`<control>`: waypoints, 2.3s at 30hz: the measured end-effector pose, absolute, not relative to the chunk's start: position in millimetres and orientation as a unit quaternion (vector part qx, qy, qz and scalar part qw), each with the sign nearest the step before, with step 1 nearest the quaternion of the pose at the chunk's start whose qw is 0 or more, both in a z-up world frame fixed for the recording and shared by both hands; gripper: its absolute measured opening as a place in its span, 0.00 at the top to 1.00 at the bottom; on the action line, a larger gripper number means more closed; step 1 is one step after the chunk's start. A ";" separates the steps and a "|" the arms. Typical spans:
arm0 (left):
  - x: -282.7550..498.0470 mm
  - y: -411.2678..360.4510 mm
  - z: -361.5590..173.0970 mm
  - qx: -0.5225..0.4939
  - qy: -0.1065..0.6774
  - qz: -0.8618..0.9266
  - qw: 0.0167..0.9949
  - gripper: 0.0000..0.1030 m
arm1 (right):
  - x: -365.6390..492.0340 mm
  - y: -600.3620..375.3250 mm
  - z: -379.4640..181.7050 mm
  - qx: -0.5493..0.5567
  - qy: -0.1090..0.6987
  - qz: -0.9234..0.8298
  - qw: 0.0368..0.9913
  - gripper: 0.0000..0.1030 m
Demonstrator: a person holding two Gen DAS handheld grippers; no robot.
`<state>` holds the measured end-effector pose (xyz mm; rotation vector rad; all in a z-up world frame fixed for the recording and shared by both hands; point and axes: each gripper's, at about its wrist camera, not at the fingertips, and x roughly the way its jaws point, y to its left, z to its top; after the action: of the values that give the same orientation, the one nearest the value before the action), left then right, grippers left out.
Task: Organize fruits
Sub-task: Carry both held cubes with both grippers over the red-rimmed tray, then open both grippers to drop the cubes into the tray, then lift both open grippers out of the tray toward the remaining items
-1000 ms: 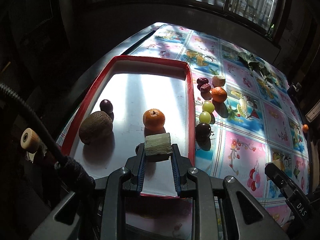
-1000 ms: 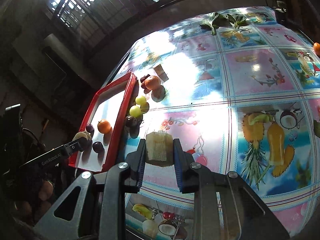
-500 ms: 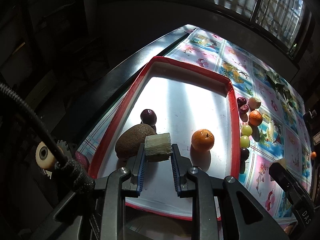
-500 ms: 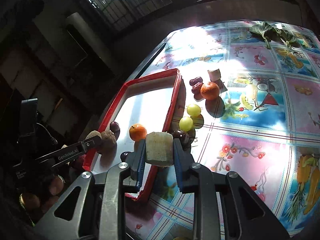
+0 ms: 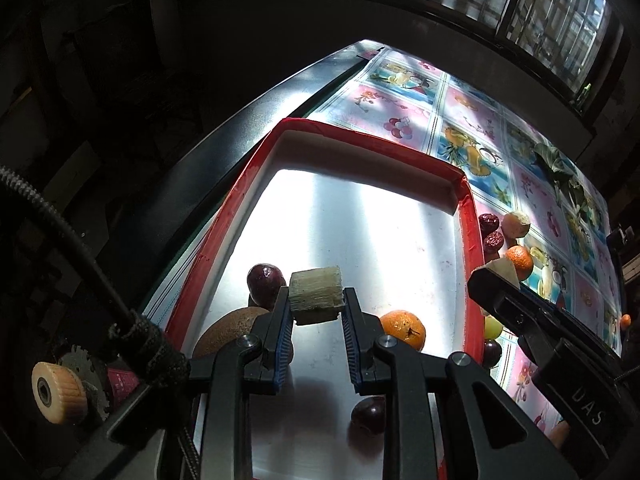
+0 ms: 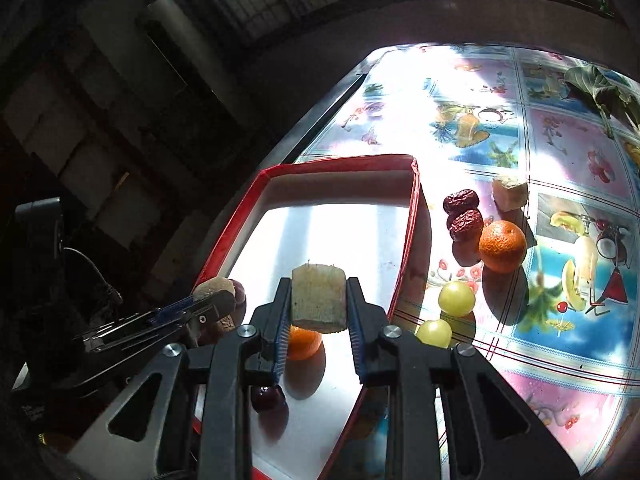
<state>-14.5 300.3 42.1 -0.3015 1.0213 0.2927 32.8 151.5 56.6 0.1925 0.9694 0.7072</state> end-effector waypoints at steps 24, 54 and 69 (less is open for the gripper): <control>-16.5 298.5 24.9 -0.145 0.495 0.127 0.847 0.75 | 70.0 191.4 25.9 0.042 0.490 0.331 0.806 0.49; -68.4 181.5 67.6 -0.094 0.469 0.040 0.877 0.56 | -34.8 -25.3 17.6 0.224 0.467 0.221 0.826 0.50; -83.5 170.2 51.5 -0.118 0.492 -0.001 0.863 0.56 | -57.5 -66.9 19.0 0.244 0.446 0.199 0.838 0.50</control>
<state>-83.5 170.2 51.5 -0.2470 1.0310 -0.0011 -57.5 -66.9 19.0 0.5170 0.9441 0.4203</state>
